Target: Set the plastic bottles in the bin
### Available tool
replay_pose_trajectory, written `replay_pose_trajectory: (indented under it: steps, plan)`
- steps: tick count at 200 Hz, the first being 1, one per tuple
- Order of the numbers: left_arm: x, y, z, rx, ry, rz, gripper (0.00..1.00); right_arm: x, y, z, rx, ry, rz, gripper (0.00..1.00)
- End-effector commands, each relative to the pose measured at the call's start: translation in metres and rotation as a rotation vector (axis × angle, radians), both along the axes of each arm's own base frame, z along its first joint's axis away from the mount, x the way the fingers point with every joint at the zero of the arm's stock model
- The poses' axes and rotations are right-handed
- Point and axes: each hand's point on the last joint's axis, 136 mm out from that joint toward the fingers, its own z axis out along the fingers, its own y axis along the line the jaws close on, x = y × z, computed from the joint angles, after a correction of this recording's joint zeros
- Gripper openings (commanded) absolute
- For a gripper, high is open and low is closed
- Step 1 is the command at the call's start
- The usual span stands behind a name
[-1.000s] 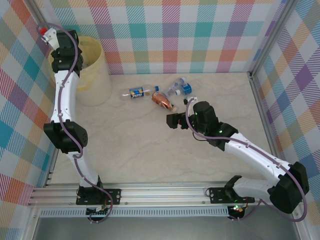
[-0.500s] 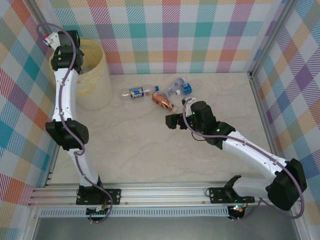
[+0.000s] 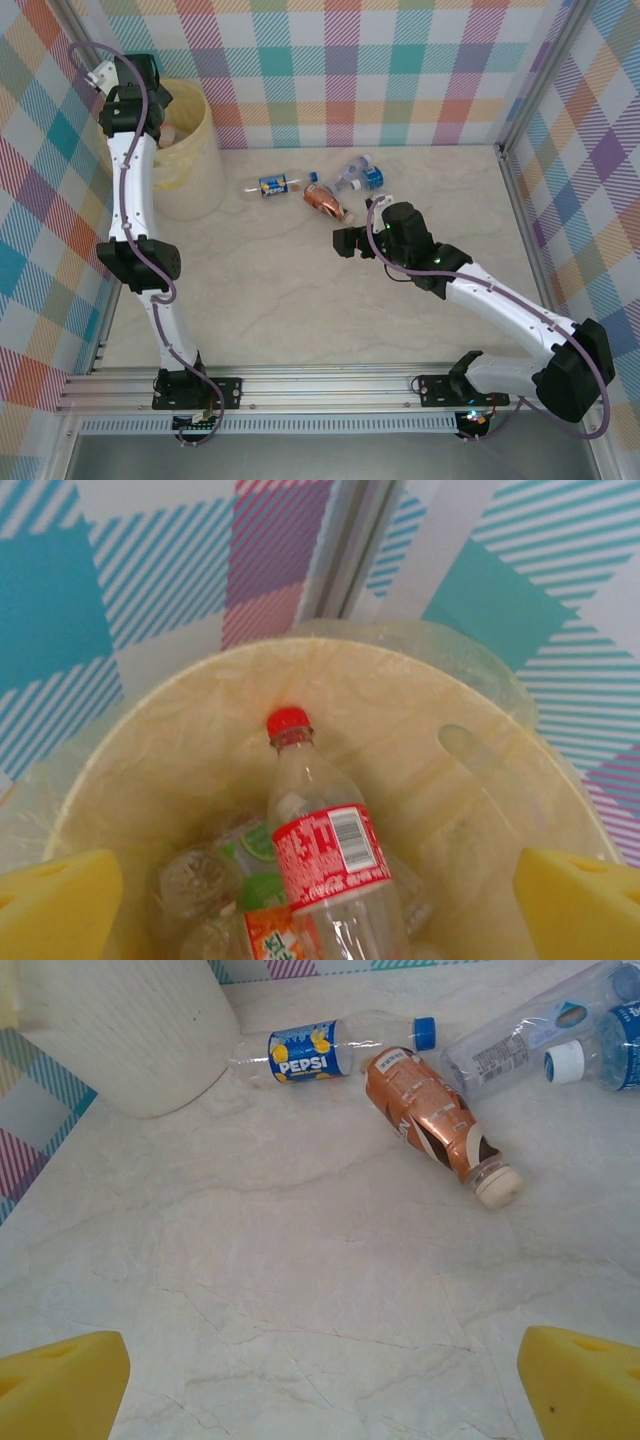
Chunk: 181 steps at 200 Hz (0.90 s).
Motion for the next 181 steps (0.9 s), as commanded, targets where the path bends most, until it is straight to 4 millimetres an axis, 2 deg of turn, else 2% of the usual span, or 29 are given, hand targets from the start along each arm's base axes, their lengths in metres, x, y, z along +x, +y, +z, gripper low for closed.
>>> replay_pose_trajectory:
  steps: [1, 37, 57, 74, 104, 152, 181]
  plan:
    - [-0.019, -0.034, 0.039, -0.053, -0.088, -0.117, 1.00, 0.007, -0.013, 0.007, 0.012, -0.027, -0.085, 1.00]
    - [-0.026, -0.097, 0.054, -0.059, -0.145, -0.288, 1.00, 0.009, -0.026, -0.004, 0.017, -0.017, -0.167, 1.00]
    - [-0.032, -0.136, 0.051, -0.076, -0.156, -0.376, 1.00, 0.007, -0.027, -0.015, -0.004, 0.009, -0.159, 1.00]
    - [-0.035, -0.168, 0.038, -0.118, -0.145, -0.459, 1.00, 0.008, -0.025, -0.022, -0.017, 0.021, -0.146, 1.00]
    - [-0.039, -0.218, 0.000, -0.210, -0.102, -0.584, 1.00, 0.010, -0.023, -0.032, -0.041, 0.042, -0.132, 1.00]
    - [-0.054, -0.260, -0.072, -0.295, 0.019, -0.634, 1.00, 0.013, -0.025, -0.048, -0.074, 0.088, -0.127, 1.00]
    - [-0.050, -0.289, -0.106, -0.275, 0.088, -0.735, 1.00, 0.015, -0.027, -0.052, -0.074, 0.104, -0.135, 1.00]
